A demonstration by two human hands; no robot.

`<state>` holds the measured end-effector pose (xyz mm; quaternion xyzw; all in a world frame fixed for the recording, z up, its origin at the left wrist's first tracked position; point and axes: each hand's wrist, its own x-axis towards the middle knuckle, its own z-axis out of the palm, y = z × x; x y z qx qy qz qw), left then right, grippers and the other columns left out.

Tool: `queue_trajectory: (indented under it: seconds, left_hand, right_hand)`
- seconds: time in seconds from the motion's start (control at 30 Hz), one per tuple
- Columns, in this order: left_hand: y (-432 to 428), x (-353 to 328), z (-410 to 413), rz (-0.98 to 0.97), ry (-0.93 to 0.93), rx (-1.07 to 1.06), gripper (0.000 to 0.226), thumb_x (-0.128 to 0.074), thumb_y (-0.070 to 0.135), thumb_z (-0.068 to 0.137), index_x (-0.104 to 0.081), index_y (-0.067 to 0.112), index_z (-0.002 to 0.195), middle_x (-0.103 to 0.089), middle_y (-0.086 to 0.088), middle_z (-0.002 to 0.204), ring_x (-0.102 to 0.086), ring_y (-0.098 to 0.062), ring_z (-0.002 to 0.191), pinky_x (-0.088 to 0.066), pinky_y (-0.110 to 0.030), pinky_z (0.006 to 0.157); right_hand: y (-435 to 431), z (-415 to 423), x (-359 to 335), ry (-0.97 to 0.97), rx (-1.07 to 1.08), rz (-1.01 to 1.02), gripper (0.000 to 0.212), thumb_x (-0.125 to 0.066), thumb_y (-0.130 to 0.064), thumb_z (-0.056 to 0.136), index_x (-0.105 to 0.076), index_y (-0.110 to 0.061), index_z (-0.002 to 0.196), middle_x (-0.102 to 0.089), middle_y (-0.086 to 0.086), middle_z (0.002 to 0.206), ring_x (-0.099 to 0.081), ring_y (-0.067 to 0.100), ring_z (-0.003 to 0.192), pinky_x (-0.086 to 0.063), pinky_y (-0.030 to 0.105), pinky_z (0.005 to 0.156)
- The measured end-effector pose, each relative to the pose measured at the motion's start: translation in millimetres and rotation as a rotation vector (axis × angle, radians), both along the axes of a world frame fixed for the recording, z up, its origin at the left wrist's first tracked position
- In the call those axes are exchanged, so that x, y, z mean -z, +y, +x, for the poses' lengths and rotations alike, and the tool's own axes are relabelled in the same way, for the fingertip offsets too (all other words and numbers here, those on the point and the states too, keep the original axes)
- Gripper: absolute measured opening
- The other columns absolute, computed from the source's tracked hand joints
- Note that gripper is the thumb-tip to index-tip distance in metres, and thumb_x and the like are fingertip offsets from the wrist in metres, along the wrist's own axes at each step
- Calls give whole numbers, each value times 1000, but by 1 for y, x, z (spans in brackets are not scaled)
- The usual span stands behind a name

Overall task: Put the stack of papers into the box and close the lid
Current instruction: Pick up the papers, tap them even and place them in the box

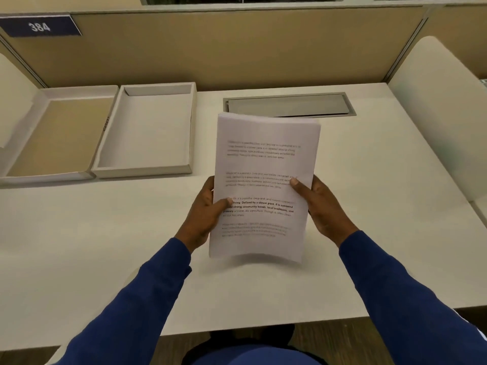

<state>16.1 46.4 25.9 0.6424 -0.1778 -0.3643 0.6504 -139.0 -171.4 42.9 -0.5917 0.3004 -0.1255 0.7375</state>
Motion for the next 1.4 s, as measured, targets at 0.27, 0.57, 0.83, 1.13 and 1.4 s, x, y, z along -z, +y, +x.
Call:
queue_trajectory:
  seconds: [0.27,0.57,0.83,1.13,1.4]
  left_hand:
    - [-7,-3,-12,-69,-292,-166,45,-57,12,96,-53,37,133,-65,2,121,-66,-24,116,-64,-44,88]
    - [-6,-14,-35,-76,-358,-311,52,-68,33,87,-55,25,137,-69,8,118,-67,-16,115,-63,-38,90]
    - [-30,-100,-15,-141,-279,-451,42,-39,62,99,-73,49,78,-72,19,77,-69,4,75,-54,-13,58]
    - [-17,-64,-15,-184,-347,-307,54,-58,65,89,-62,25,125,-73,12,106,-70,-6,100,-58,-21,76]
    - [-3,-11,-15,22,-375,-220,39,-62,18,92,-59,20,130,-71,16,110,-66,-8,109,-60,-23,86]
  right_hand:
    - [20,-8,-23,-137,39,-216,31,-62,-31,99,-60,-34,130,-72,-7,120,-70,11,111,-60,22,79]
    - [37,-9,-26,-208,159,-278,55,-69,-52,86,-60,-24,132,-73,-8,114,-70,9,106,-58,23,80]
    - [31,10,-86,-281,329,-321,31,-44,-42,102,-71,-27,107,-79,-8,105,-72,8,92,-57,21,71]
    - [32,-8,-50,-277,172,-484,66,-66,-63,86,-53,-19,134,-65,-5,123,-67,10,112,-58,21,81]
    - [33,-19,0,-29,119,-407,41,-73,-27,93,-62,-17,131,-73,-1,118,-69,15,112,-62,40,92]
